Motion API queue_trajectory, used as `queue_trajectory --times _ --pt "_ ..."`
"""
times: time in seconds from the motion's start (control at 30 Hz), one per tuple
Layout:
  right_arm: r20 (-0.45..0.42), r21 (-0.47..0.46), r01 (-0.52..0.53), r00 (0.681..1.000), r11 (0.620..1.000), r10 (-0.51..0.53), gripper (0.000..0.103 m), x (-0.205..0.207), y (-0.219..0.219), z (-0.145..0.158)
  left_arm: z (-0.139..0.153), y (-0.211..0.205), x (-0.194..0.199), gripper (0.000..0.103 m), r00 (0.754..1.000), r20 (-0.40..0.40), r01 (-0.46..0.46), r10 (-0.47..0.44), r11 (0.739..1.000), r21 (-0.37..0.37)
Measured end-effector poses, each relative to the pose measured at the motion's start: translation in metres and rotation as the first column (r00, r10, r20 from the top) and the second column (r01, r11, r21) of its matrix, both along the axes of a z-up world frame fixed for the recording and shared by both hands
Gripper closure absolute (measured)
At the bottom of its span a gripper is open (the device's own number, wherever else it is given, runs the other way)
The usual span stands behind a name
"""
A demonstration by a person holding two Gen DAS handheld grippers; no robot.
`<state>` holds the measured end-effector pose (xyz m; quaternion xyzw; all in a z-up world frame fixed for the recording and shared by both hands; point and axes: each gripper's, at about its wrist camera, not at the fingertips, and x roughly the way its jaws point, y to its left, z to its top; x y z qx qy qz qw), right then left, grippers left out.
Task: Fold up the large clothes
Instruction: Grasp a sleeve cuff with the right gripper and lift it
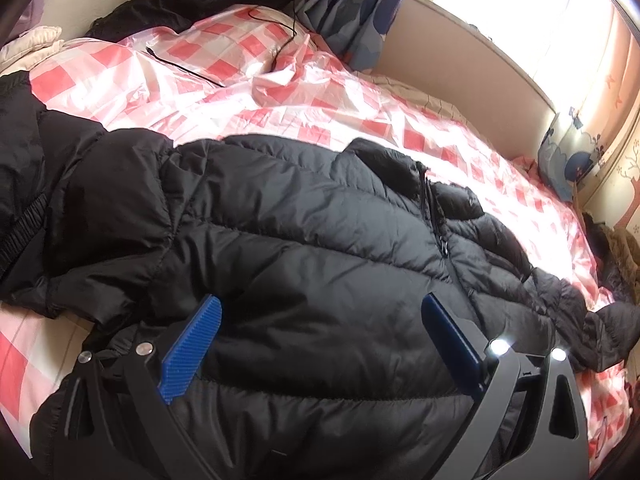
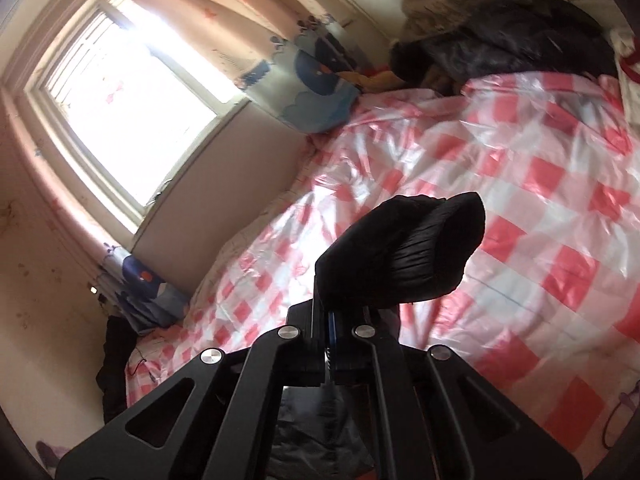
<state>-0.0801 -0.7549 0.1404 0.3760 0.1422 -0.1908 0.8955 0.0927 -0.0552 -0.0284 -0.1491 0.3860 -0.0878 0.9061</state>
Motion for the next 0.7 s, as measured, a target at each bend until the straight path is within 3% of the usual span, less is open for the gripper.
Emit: queue_trajectory --times 0.17,0.37,0.57,0.7 --pt "0.046 -0.138 -0.157 0.985 0.978 0.165 0.101 0.063 0.076 0.065 0.015 0.010 -0.004 0.007 0.998 0.057 -0.037 0.037 0.999 -0.009" --pt "0.077 -0.232 -0.330 0.931 0.915 0.355 0.101 0.134 0.182 0.116 0.031 0.023 -0.006 0.007 0.992 0.102 -0.077 0.076 0.997 -0.003" --pt "0.059 -0.303 -0.472 0.858 0.828 0.511 0.101 0.188 0.288 0.140 0.052 0.047 -0.010 0.007 0.980 0.144 -0.141 0.134 0.989 0.044" --pt "0.027 -0.323 -0.559 0.801 0.763 0.598 0.101 0.216 0.356 0.133 0.066 0.075 -0.014 0.007 0.969 0.173 -0.188 0.177 0.981 0.051"
